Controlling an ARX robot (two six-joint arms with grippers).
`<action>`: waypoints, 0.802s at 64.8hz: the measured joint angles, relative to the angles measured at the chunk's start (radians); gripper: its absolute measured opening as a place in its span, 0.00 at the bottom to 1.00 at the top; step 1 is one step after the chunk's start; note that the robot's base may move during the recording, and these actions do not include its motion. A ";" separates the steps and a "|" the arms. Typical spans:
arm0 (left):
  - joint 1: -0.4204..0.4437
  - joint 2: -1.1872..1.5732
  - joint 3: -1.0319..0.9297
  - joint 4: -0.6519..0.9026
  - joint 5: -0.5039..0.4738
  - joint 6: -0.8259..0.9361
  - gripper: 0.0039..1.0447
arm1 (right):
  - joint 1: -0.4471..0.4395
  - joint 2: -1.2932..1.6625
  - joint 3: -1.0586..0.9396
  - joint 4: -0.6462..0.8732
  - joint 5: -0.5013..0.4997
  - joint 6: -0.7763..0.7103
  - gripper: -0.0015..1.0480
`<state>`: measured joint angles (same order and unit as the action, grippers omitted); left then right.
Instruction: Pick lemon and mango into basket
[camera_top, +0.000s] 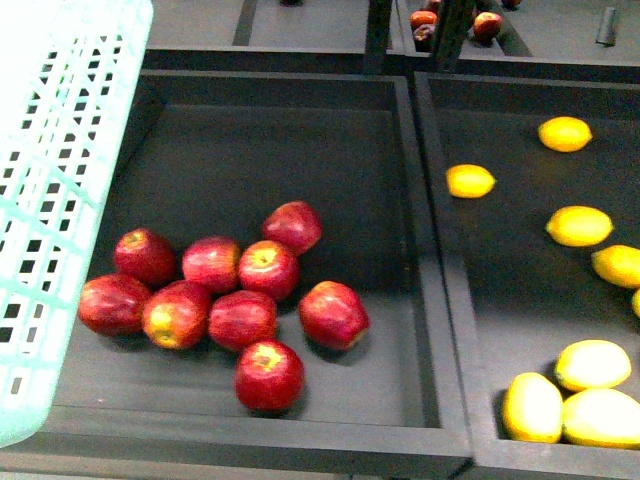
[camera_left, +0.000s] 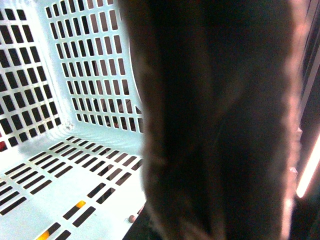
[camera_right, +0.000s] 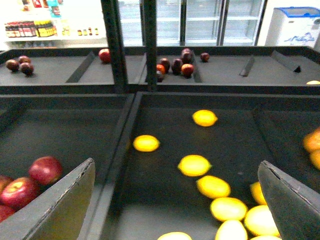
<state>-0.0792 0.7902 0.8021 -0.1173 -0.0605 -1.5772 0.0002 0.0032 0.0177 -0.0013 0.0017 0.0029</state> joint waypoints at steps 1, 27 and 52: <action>0.000 0.000 0.000 0.000 0.000 0.000 0.05 | 0.000 0.000 0.000 0.000 0.000 0.000 0.92; 0.004 -0.003 0.000 0.000 -0.004 0.013 0.05 | -0.001 0.000 -0.001 0.000 -0.006 0.000 0.92; -0.118 0.362 0.301 -0.457 -0.067 0.572 0.05 | -0.001 0.000 -0.001 0.000 -0.002 0.000 0.92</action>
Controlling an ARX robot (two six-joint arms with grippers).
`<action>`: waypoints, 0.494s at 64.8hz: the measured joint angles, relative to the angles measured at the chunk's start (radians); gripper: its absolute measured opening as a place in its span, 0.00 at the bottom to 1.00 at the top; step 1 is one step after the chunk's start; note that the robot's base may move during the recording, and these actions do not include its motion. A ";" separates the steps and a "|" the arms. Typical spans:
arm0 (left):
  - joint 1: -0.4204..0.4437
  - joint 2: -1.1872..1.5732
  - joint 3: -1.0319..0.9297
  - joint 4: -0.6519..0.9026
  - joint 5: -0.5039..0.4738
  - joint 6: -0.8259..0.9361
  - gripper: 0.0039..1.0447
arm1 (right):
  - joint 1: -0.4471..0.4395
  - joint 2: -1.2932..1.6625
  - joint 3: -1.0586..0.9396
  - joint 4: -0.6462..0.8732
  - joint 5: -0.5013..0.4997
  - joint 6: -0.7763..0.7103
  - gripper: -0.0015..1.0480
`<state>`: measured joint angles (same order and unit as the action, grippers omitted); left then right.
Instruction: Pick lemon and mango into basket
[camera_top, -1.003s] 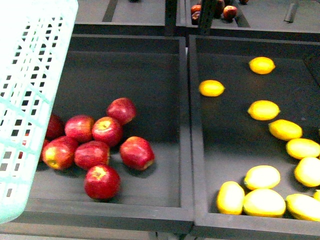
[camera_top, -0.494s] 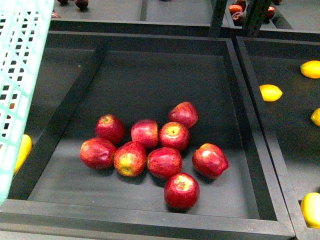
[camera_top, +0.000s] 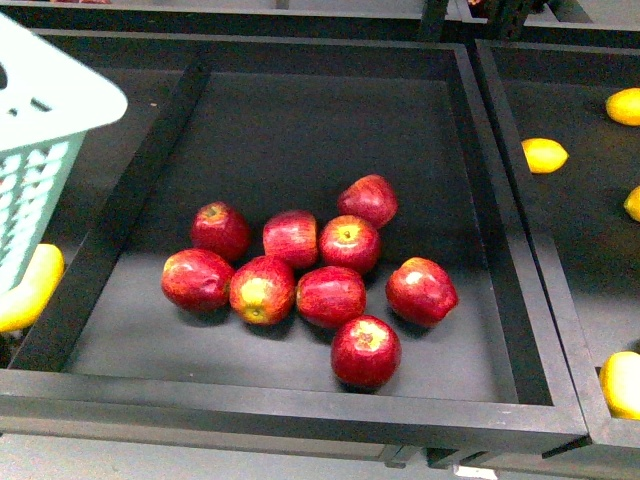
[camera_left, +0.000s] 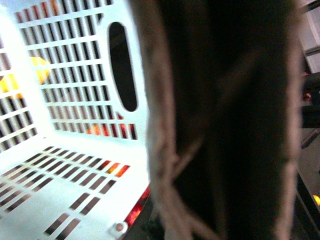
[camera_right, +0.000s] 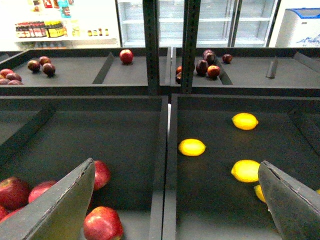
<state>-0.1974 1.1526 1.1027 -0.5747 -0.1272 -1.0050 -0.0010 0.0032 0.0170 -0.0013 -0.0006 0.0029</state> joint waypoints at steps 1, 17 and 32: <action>-0.004 0.008 0.008 0.005 0.000 0.002 0.05 | 0.000 0.000 0.000 0.000 0.000 0.000 0.92; -0.129 0.235 0.176 0.084 0.045 0.019 0.05 | 0.000 0.000 0.000 0.000 0.000 0.000 0.92; -0.222 0.395 0.269 0.082 0.053 0.043 0.05 | 0.000 0.000 0.000 0.000 0.000 0.000 0.92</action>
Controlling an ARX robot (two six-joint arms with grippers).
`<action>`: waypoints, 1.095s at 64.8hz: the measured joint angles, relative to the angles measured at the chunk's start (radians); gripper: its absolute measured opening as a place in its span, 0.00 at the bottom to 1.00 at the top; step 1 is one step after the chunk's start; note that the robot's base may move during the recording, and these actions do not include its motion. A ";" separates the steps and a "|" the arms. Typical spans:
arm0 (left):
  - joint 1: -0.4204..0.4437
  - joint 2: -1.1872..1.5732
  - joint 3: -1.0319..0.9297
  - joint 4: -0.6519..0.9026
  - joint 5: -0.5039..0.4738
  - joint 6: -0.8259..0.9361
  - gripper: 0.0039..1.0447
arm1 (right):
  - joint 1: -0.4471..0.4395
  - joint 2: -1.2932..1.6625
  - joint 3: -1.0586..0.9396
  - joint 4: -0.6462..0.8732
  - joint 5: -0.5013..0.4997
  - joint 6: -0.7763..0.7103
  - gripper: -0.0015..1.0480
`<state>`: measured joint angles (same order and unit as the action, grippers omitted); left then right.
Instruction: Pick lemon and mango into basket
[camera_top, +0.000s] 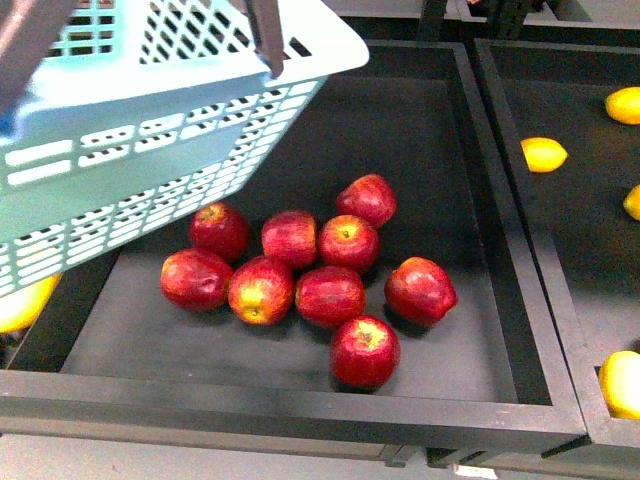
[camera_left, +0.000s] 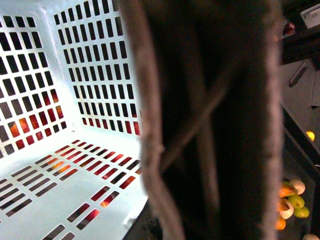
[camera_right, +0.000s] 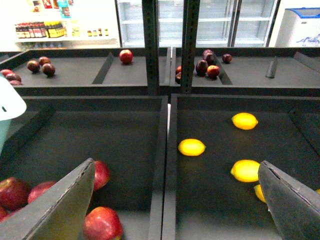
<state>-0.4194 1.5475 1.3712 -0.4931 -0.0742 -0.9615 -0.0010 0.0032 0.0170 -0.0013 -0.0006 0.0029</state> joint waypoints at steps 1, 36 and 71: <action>-0.005 0.006 0.006 -0.005 0.004 0.003 0.05 | 0.000 0.000 0.000 0.000 0.000 0.000 0.92; -0.252 0.091 0.053 0.043 0.236 0.042 0.05 | 0.000 0.000 0.000 0.000 0.000 0.000 0.92; -0.261 0.090 0.053 0.061 0.262 0.086 0.05 | 0.003 0.059 0.047 -0.105 0.040 0.056 0.92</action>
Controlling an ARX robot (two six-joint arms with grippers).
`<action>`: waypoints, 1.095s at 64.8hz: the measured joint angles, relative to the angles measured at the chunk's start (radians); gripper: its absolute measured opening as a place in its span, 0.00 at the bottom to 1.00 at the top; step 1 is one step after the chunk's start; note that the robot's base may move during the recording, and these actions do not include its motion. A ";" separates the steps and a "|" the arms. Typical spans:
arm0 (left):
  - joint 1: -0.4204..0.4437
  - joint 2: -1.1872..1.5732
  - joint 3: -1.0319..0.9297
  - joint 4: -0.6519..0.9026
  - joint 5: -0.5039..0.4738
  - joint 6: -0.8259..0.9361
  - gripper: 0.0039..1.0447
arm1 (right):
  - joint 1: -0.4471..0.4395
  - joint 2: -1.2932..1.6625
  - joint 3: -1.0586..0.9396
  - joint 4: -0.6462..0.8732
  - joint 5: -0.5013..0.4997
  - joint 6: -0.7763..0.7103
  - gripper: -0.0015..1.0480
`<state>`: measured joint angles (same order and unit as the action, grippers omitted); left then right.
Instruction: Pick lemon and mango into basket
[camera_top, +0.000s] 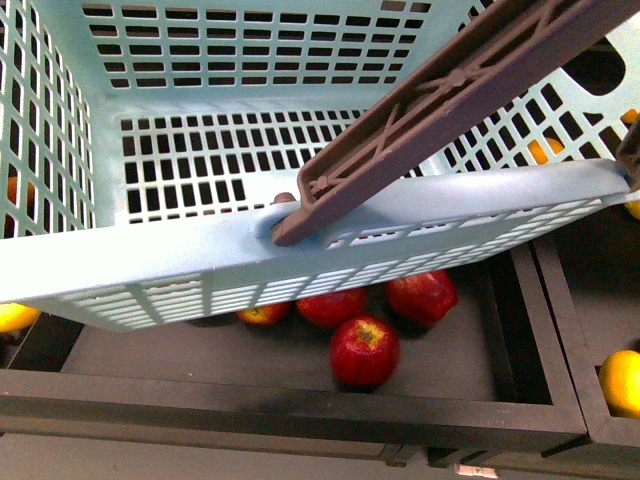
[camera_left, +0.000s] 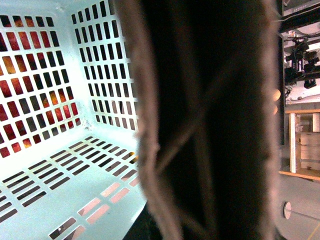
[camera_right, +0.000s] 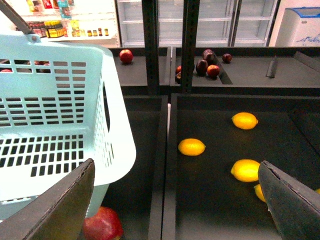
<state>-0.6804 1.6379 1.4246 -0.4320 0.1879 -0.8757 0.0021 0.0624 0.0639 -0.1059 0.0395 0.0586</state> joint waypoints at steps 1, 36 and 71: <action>0.000 0.000 0.000 0.000 -0.001 0.000 0.05 | -0.002 0.022 0.014 -0.055 0.009 0.017 0.92; 0.000 0.000 0.000 0.000 -0.001 0.005 0.05 | -0.433 1.250 0.304 0.413 -0.023 0.160 0.92; 0.000 0.000 0.000 0.000 0.000 0.004 0.05 | -0.418 2.014 0.629 0.527 0.086 -0.101 0.92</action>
<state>-0.6800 1.6379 1.4250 -0.4320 0.1883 -0.8719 -0.4160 2.0762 0.6933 0.4213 0.1257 -0.0422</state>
